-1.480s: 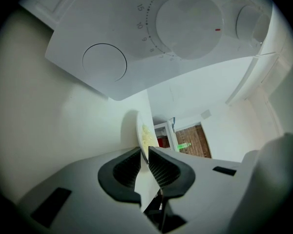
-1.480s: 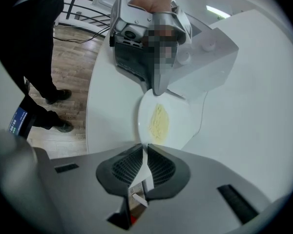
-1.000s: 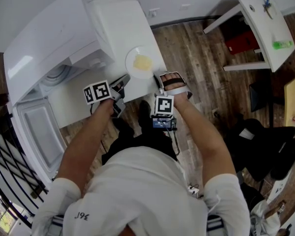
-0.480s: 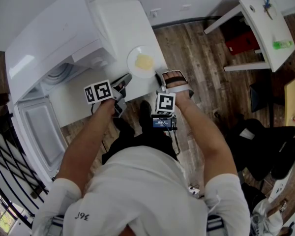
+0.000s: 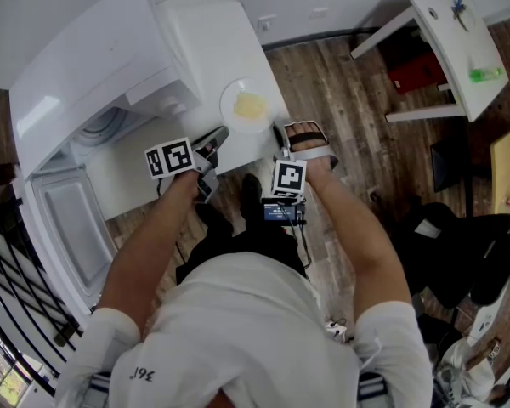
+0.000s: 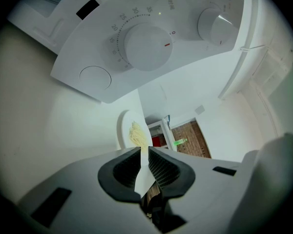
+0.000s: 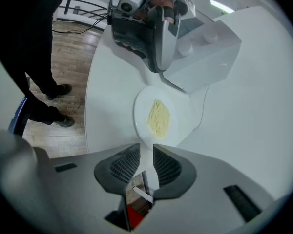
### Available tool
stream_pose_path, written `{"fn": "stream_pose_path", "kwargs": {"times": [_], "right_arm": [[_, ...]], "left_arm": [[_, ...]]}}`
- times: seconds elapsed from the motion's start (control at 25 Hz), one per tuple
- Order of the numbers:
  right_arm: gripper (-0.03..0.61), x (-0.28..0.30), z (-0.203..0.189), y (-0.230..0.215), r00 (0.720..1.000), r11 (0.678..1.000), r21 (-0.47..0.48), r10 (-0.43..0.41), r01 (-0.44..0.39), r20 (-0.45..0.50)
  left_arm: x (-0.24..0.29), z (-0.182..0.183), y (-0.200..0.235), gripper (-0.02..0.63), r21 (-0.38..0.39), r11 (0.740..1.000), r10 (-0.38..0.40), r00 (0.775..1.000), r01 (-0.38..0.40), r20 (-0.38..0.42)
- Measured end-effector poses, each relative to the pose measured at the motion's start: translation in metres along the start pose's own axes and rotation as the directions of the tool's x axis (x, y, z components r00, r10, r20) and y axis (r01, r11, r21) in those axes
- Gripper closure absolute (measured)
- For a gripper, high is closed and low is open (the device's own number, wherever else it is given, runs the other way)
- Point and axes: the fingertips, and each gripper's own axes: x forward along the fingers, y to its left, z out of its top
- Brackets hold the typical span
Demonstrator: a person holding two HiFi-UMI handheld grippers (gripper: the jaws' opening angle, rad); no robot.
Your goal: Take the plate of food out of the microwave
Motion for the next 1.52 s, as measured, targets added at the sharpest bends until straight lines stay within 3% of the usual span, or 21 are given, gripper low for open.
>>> {"fn": "stream_pose_path", "kwargs": {"times": [0.44, 0.52, 0.6, 0.72, 1.08, 1.2, 1.52], "right_arm": [[0.52, -0.009, 0.001, -0.01, 0.999, 0.993, 0.113, -0.043, 0.043, -0.006], [0.573, -0.009, 0.002, -0.016, 0.999, 0.985, 0.167, -0.037, 0.039, -0.014], [0.577, -0.013, 0.003, -0.029, 0.999, 0.961, 0.275, -0.037, 0.039, -0.013], [0.577, -0.023, 0.003, -0.055, 0.998, 0.894, 0.444, -0.067, 0.062, -0.004], [0.577, -0.039, 0.016, -0.091, 0.989, 0.86, 0.498, -0.147, 0.113, 0.031], [0.577, -0.054, 0.021, -0.108, 0.982, 0.808, 0.578, -0.179, 0.111, 0.062], [0.577, -0.094, 0.023, -0.156, 0.954, 0.615, 0.782, -0.283, 0.099, 0.102]], "left_arm": [[-0.003, 0.0, -0.012, 0.58, 0.085, 0.996, -0.003, 1.0, 0.004, -0.016], [-0.003, 0.002, -0.016, 0.58, 0.114, 0.993, -0.006, 1.0, 0.008, -0.019], [-0.003, 0.004, -0.026, 0.58, 0.149, 0.989, -0.02, 1.0, 0.023, -0.022], [-0.005, 0.007, -0.043, 0.58, 0.21, 0.977, -0.041, 0.999, 0.046, -0.028], [-0.017, 0.023, -0.067, 0.58, 0.306, 0.951, -0.05, 0.999, 0.051, -0.009], [-0.025, 0.028, -0.087, 0.58, 0.336, 0.939, -0.076, 0.997, 0.07, 0.008], [-0.054, 0.042, -0.135, 0.58, 0.401, 0.907, -0.161, 0.985, 0.127, 0.054]]}}
